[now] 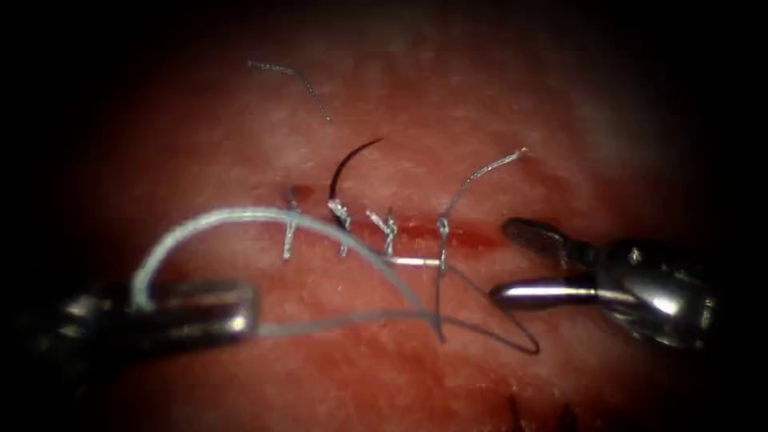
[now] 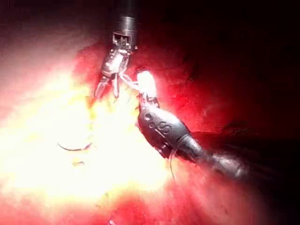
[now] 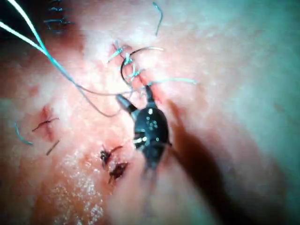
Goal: Wound Closure
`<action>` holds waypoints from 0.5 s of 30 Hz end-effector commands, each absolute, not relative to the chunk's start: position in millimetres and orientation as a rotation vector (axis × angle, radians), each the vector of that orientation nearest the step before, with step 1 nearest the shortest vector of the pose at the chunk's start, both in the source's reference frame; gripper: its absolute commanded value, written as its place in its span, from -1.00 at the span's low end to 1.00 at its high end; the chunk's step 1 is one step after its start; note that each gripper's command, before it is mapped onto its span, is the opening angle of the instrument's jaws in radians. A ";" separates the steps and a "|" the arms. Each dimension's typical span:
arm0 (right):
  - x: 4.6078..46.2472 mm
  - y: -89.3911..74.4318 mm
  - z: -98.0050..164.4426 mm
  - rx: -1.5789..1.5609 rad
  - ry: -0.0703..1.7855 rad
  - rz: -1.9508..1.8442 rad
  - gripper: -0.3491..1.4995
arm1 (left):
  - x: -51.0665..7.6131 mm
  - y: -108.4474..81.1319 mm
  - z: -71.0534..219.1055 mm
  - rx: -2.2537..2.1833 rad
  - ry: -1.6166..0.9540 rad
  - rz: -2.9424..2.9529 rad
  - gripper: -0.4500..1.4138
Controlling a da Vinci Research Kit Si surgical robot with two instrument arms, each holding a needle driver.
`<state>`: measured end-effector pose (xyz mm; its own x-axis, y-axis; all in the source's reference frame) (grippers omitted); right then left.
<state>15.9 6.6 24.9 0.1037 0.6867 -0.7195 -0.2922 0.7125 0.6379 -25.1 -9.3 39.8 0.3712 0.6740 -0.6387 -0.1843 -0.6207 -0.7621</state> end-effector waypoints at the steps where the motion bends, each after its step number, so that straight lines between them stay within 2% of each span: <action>1: 16.4 4.8 24.9 0.390 1.270 0.741 0.73 | -24.9 -10.0 40.3 -1.828 -0.421 1.338 -1.00; 15: 15.7 5.5 17.0 0.333 1.317 0.498 0.71 | -22.9 -9.0 42.6 -1.788 -0.345 1.351 -1.00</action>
<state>15.0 6.6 16.8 0.1702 0.5226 -0.8354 -0.1595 0.8512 0.5000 -22.5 -7.7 42.4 0.3789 0.6488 -0.6599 -0.2635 -0.6079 -0.7490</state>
